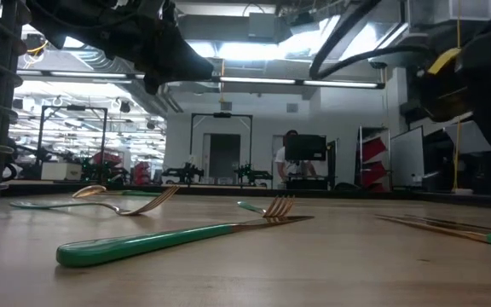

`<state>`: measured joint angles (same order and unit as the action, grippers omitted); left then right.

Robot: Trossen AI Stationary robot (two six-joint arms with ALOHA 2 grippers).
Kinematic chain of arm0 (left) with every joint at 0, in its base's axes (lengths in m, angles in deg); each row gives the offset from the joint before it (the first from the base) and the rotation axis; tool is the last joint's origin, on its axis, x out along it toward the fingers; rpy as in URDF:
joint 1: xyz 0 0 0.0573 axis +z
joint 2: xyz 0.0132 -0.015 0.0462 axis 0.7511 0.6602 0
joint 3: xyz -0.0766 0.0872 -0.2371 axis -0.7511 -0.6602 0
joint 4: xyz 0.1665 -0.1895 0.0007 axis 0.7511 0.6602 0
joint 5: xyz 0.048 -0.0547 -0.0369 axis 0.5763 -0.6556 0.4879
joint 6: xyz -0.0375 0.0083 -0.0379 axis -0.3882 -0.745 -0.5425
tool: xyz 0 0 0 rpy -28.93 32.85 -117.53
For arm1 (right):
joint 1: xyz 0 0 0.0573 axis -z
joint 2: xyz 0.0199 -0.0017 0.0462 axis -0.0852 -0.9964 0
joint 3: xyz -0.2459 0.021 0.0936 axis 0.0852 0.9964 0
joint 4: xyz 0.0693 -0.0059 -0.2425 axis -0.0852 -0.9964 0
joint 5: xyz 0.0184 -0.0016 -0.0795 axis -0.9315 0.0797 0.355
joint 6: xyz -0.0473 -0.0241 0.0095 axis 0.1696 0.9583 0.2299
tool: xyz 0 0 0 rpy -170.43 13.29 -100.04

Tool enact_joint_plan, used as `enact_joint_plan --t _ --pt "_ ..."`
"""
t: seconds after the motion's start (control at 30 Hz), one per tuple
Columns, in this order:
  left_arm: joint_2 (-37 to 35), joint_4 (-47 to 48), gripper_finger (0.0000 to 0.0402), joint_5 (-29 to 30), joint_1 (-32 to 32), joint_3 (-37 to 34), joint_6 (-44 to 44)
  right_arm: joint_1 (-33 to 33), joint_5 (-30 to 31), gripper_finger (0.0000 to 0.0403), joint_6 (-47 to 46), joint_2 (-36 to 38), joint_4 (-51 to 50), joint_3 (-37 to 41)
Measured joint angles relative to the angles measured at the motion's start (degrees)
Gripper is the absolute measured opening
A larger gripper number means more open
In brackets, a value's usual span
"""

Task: Sort silverware
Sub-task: Put the right knife into the cutlery rack

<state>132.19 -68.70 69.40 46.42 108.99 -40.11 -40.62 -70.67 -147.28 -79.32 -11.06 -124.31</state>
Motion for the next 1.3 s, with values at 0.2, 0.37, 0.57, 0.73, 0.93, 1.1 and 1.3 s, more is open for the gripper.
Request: enact_joint_plan --t 0.2,0.37,0.57,0.73,0.93,1.1,1.3 --pt "0.0 0.4 0.0072 -0.1 -0.3 0.0 -0.4 0.1 0.0 0.0117 -1.6 -1.3 -0.2 -0.2" --pt "0.0 1.2 0.0072 -0.1 -0.9 0.0 0.0 0.1 -1.3 0.0117 -1.7 -4.4 -0.6 -0.4" --pt "0.0 2.1 0.0072 -0.1 -1.2 0.0 0.0 0.6 -1.0 0.0101 -2.9 -4.9 -1.8 -0.5" --pt "0.0 2.4 0.0072 -0.1 -1.2 0.0 0.0 1.2 -1.0 0.0042 -1.5 -4.9 -2.4 -0.4" --pt "0.0 3.0 0.0072 -0.1 -1.1 0.0 0.0 1.3 0.3 0.0019 -1.0 -4.9 -2.9 -0.4" --pt "0.0 3.0 0.0072 -0.1 -1.1 0.0 0.0 2.2 0.9 0.0046 0.2 -4.9 -3.0 -0.4" --pt "0.0 3.0 0.0072 -0.1 -1.1 0.0 0.0 3.5 1.4 0.0035 3.9 -4.9 -3.1 -0.4"
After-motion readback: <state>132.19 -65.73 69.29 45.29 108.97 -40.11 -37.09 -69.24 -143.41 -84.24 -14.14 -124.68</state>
